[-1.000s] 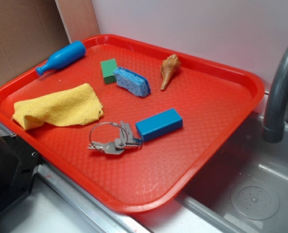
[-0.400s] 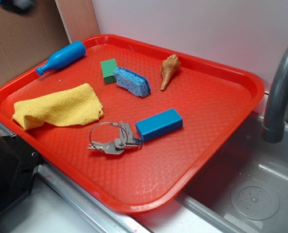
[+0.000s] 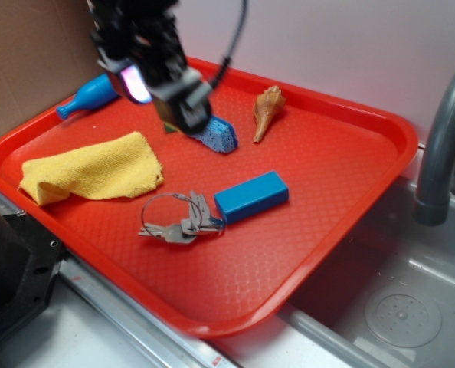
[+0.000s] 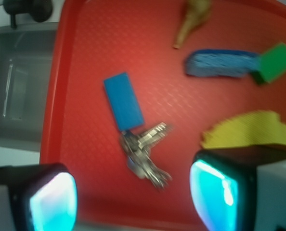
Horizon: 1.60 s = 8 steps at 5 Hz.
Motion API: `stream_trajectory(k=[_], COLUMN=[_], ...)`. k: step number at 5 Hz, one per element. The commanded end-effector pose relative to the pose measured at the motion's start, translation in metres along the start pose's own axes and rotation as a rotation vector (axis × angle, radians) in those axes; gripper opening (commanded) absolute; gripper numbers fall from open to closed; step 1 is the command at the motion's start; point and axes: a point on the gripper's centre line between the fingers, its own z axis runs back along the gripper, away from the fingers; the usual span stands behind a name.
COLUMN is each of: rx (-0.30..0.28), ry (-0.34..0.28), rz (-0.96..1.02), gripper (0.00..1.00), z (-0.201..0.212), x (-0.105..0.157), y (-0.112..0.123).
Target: Grab the blue block.
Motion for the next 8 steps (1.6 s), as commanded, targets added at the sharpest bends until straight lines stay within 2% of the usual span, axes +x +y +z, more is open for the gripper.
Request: stream_trajectory(k=[1,2,3,4,5,6,7,8], rx=[0.065,0.071,0.082,0.117,0.117,0.130,0.158,0.168], ry=[0.020,0.025,0.063,0.086,0.073,0.076,0.068,0.011], rz=[-0.102,-0.153,-0.172,-0.179,-0.171,-0.191,-0.223,-0.184], gripper=[1.00,1.00,1.00,0.92,0.00,0.00,0.00,0.00], z=[-0.039,-0.068,-0.096,-0.112,-0.109,-0.092,-0.052,0.001], x=[0.018,0.036,0.043,0.034,0.034,0.035,0.036,0.030], y=[-0.013,-0.002,0.002,0.004,0.004,0.010,0.020,0.034])
